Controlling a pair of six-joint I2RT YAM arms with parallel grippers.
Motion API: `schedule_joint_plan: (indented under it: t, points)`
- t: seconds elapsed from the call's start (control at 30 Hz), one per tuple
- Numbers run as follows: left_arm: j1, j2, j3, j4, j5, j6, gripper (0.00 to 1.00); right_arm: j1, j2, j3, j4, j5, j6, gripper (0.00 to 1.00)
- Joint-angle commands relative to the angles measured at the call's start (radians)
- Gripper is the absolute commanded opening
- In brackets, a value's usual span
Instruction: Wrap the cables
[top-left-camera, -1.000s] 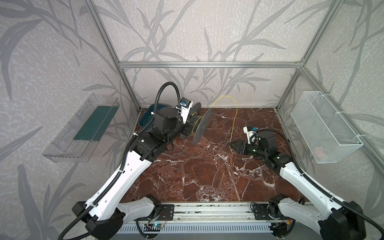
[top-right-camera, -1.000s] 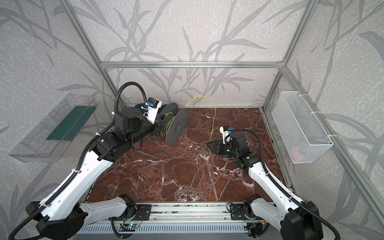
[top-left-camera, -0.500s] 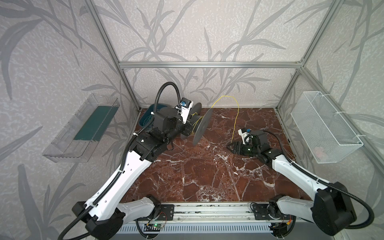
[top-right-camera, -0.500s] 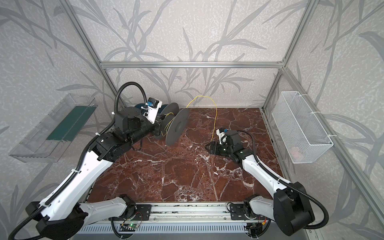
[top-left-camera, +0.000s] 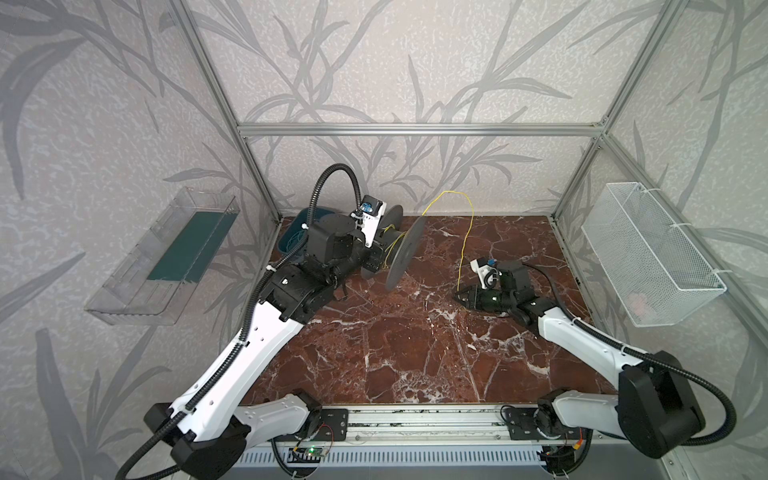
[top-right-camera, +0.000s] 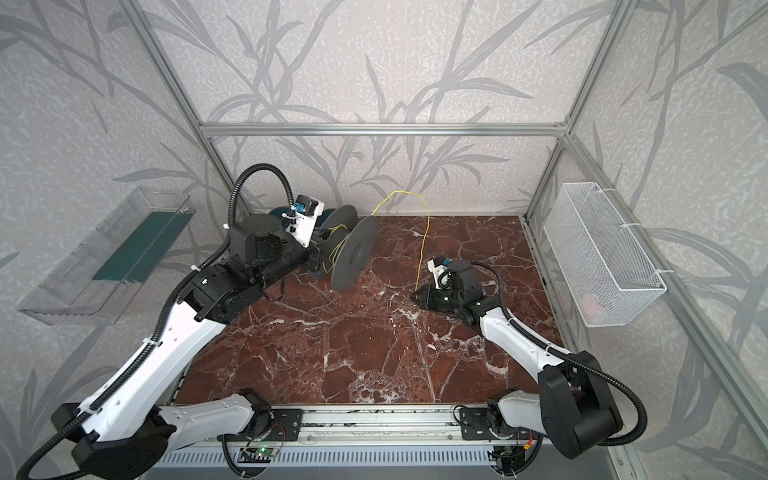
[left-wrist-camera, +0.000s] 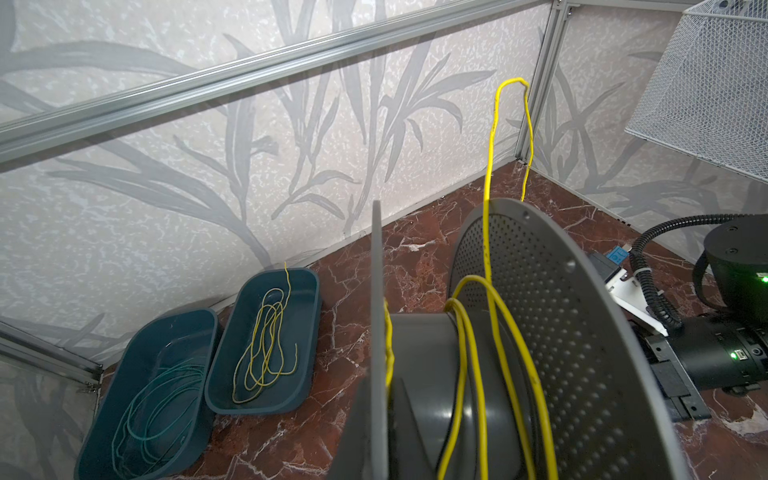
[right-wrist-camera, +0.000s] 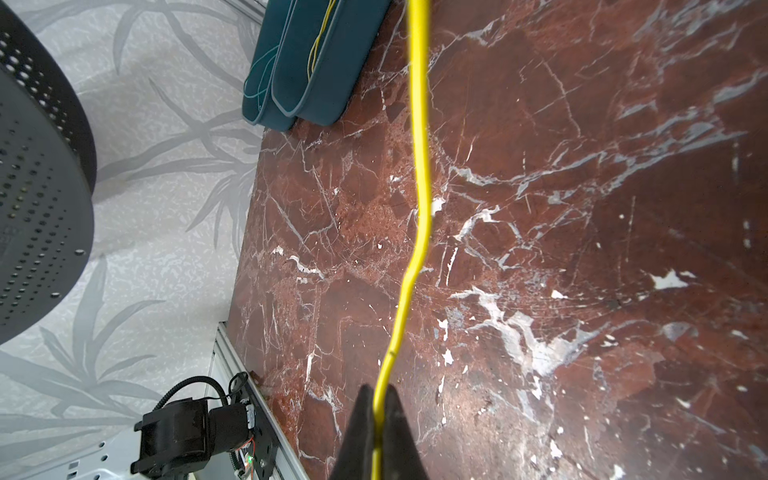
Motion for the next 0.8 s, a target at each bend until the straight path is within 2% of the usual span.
schedule_joint_plan:
  t: [0.0, 0.1, 0.23, 0.27, 0.33, 0.43, 0.53, 0.67, 0.77]
  points:
    - [0.005, -0.022, 0.046, 0.093, -0.021, -0.006, 0.0, -0.002, -0.033, -0.011, 0.011, -0.013, 0.005, 0.0]
    - [0.019, -0.02, 0.058, 0.096, -0.014, -0.028, 0.0, -0.002, -0.056, -0.011, -0.05, 0.044, -0.024, 0.0]
    - [0.063, -0.003, 0.139, 0.04, 0.067, -0.061, 0.0, -0.026, -0.046, -0.016, -0.111, 0.236, -0.097, 0.0]
    - [0.07, 0.0, 0.164, 0.021, 0.075, -0.062, 0.0, -0.049, -0.015, 0.006, -0.145, 0.269, -0.116, 0.0]
    - [0.081, -0.004, 0.204, -0.026, 0.102, -0.065, 0.0, -0.112, 0.062, 0.089, -0.231, 0.256, -0.172, 0.0]
    - [0.084, -0.042, 0.226, -0.066, 0.112, -0.088, 0.0, -0.136, 0.162, 0.192, -0.288, 0.358, -0.214, 0.0]
    - [0.094, -0.072, 0.253, -0.086, 0.116, -0.111, 0.0, -0.168, 0.288, 0.29, -0.335, 0.396, -0.254, 0.0]
    - [0.103, -0.044, 0.37, -0.108, 0.128, -0.141, 0.0, -0.138, 0.419, 0.331, -0.327, 0.391, -0.283, 0.0]
    - [0.12, 0.018, 0.475, -0.093, 0.112, -0.177, 0.0, -0.035, 0.455, 0.316, -0.317, 0.452, -0.293, 0.0]
